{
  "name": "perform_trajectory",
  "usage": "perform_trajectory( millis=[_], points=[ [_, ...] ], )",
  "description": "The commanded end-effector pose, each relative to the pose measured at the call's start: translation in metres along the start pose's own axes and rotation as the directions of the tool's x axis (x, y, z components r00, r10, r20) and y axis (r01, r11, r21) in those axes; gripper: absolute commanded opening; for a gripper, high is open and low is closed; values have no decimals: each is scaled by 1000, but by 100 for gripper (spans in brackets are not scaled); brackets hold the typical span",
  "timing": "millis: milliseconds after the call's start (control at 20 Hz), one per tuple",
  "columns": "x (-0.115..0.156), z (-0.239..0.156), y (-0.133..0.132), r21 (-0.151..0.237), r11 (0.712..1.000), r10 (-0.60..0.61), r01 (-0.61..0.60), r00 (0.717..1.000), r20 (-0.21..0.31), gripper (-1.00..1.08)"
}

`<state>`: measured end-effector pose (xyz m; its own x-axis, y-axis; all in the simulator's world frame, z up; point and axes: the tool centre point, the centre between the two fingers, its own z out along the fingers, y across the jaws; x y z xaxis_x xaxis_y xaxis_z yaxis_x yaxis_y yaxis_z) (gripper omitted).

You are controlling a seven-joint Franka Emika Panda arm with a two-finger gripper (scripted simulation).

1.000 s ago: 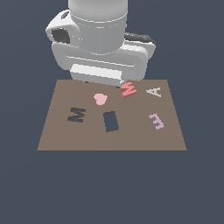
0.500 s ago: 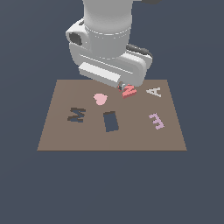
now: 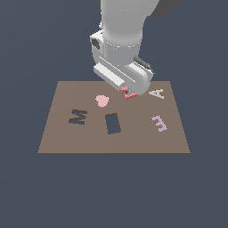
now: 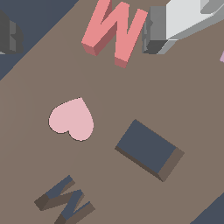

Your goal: Insert a designated object into the corresponding slot on a board.

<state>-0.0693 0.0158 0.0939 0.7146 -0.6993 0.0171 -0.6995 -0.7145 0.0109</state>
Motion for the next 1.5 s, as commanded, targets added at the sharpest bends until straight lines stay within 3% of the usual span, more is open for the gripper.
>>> perform_trajectory(
  millis=[0, 700, 1000, 1450],
  points=[
    [-9, 8, -2, 1, 997, 79, -79, 997, 3, 100],
    [-40, 38, -18, 3, 937, 349, -349, 937, 17, 100],
    [-44, 42, -22, 3, 922, 387, -387, 922, 19, 100],
    [-44, 53, -22, 3, 922, 388, -388, 921, 20, 100]
  ],
)
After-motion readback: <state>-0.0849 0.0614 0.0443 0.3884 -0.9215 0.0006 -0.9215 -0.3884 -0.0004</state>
